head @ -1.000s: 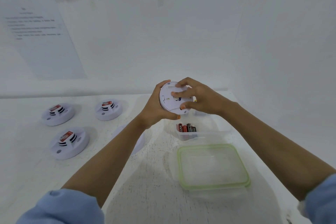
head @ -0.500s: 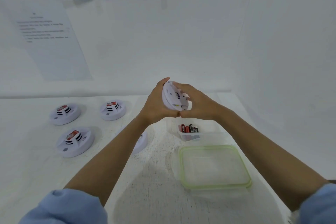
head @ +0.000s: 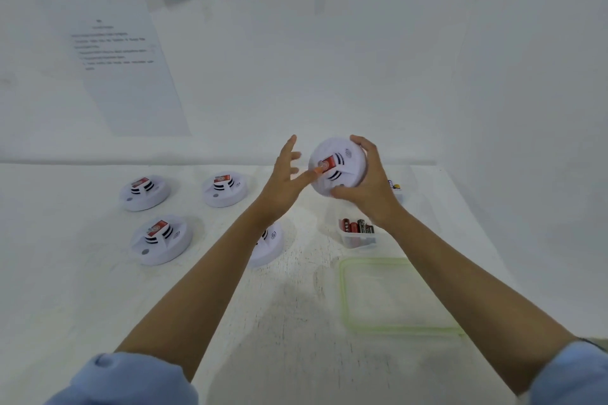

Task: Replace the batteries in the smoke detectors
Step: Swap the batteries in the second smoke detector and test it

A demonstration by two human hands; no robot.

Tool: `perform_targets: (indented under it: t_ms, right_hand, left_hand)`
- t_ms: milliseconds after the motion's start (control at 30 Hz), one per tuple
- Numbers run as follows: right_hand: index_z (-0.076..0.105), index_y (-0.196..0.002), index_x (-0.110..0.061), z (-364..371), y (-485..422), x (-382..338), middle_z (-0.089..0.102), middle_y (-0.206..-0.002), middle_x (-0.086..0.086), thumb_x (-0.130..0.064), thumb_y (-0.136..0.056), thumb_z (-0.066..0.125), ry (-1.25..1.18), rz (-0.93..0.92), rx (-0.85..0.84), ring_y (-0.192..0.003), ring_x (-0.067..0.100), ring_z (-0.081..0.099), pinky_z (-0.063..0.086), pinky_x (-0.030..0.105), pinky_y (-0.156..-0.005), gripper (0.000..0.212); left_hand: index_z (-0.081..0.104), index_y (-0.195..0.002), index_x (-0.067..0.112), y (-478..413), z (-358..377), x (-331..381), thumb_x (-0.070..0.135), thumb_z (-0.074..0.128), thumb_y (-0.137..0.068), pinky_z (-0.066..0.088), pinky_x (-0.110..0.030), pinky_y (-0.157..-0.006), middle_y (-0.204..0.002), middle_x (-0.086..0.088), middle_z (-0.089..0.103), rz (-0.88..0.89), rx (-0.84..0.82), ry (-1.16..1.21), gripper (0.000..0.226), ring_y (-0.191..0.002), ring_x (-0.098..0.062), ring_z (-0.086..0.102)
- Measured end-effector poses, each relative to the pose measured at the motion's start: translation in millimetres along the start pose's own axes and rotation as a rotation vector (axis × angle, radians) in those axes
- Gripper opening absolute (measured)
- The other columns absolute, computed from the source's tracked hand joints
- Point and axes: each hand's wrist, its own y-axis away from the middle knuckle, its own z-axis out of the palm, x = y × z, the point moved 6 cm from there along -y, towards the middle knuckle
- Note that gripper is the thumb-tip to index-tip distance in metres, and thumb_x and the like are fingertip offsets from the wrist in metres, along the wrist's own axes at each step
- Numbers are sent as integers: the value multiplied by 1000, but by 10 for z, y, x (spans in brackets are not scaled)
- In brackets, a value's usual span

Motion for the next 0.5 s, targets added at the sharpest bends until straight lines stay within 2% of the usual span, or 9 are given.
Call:
perform_targets:
  t_ms: [67, 133, 200, 300, 367, 433, 500]
  right_hand:
    - [34, -127, -27, 77, -28, 72, 49, -122, -7, 13, -64, 67, -261, 108, 33, -106, 13, 57, 57, 29, -71, 82]
    - [32, -131, -26, 201, -73, 142, 50, -123, -5, 21, -73, 60, -391, 203, 36, -106, 20, 57, 58, 33, -69, 80]
    - [30, -131, -26, 332, -133, 187, 48, -126, -3, 20, -75, 58, -367, 213, 12, -111, 24, 54, 57, 34, -73, 78]
    - [27, -134, -27, 456, -244, 291, 45, -134, 3, 6, -79, 64, -179, 314, -28, -118, 25, 50, 53, 31, -77, 74]
    - [29, -132, -27, 492, -295, 369, 49, -130, 9, -1, -79, 67, -68, 422, -19, -111, 26, 54, 51, 30, -74, 70]
    - [32, -128, -25, 549, -337, 449, 53, -120, 11, 2, -76, 68, -44, 473, 20, -100, 26, 57, 52, 29, -68, 69]
    - [32, -124, -25, 617, -380, 527, 53, -116, 9, 6, -74, 69, -36, 481, 65, -95, 25, 57, 54, 26, -62, 70]
  left_hand:
    - [16, -144, 36, 46, -25, -126, 26, 61, -87, 43, -33, -92, -137, -5, 40, -96, -53, 107, 73, -119, -24, 48]
    - [23, -140, 34, 60, -32, -202, 20, 60, -88, 49, -33, -89, -132, -10, 50, -154, -140, 238, 66, -112, -27, 56]
    - [26, -139, 31, 6, -102, -258, 16, 60, -88, 52, -34, -89, -129, -10, 54, -159, -148, 297, 64, -110, -26, 59]
    - [25, -142, 29, -107, -265, -363, 11, 59, -88, 53, -30, -83, -130, -7, 51, -150, -112, 331, 67, -111, -24, 57]
    - [22, -145, 29, -191, -383, -471, 9, 58, -88, 53, -28, -79, -135, -4, 45, -142, -126, 304, 70, -111, -21, 56]
    - [20, -146, 29, -284, -468, -598, 8, 58, -88, 53, -26, -79, -137, -2, 43, -145, -168, 265, 73, -109, -17, 57]
    - [19, -147, 29, -373, -512, -706, 6, 60, -87, 54, -26, -77, -140, -5, 43, -151, -199, 234, 77, -112, -21, 56]
